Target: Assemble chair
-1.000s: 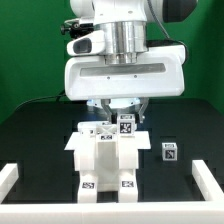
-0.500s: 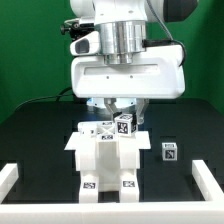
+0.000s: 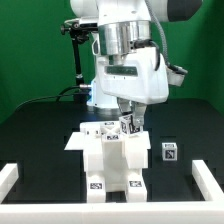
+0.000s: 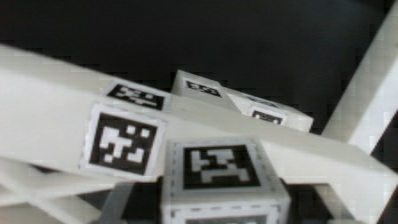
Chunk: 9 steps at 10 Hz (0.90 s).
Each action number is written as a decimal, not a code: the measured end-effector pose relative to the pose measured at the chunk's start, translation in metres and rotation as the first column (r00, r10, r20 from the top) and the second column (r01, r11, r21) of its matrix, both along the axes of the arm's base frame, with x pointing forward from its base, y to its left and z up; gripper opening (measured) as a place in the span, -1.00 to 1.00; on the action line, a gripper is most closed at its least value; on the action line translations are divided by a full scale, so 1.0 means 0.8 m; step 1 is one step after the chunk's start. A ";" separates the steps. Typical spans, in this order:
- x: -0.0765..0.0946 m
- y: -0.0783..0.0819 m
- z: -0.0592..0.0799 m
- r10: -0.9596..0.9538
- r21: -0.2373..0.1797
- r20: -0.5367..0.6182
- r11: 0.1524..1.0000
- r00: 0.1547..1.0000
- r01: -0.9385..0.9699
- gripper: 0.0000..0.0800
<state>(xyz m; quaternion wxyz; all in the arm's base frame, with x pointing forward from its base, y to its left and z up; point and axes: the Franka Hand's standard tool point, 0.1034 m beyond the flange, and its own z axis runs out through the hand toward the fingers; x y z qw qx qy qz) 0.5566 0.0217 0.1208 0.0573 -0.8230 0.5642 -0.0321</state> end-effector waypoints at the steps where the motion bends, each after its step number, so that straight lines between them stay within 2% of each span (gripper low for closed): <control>1: 0.000 0.000 0.000 0.046 -0.005 0.002 0.999 0.999 -0.046 -0.28; 2: 0.000 0.000 0.000 0.045 -0.004 0.002 0.999 0.999 -0.045 0.31; 3: 0.000 -0.002 0.000 0.144 -0.018 0.007 0.990 0.990 -0.143 0.31; 4: -0.001 -0.007 -0.001 0.371 -0.046 0.009 0.928 0.928 -0.370 0.53; 5: -0.003 -0.006 -0.003 0.544 -0.064 0.005 0.838 0.839 -0.543 0.60; 7: -0.015 0.003 -0.006 0.671 -0.090 0.002 0.739 0.742 -0.668 0.62; 9: -0.014 0.000 -0.007 0.766 -0.108 -0.006 0.639 0.643 -0.762 0.62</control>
Offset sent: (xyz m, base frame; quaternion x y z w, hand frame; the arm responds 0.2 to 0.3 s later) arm 0.0071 0.0095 -0.0065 0.0324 -0.0840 -0.3730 0.9235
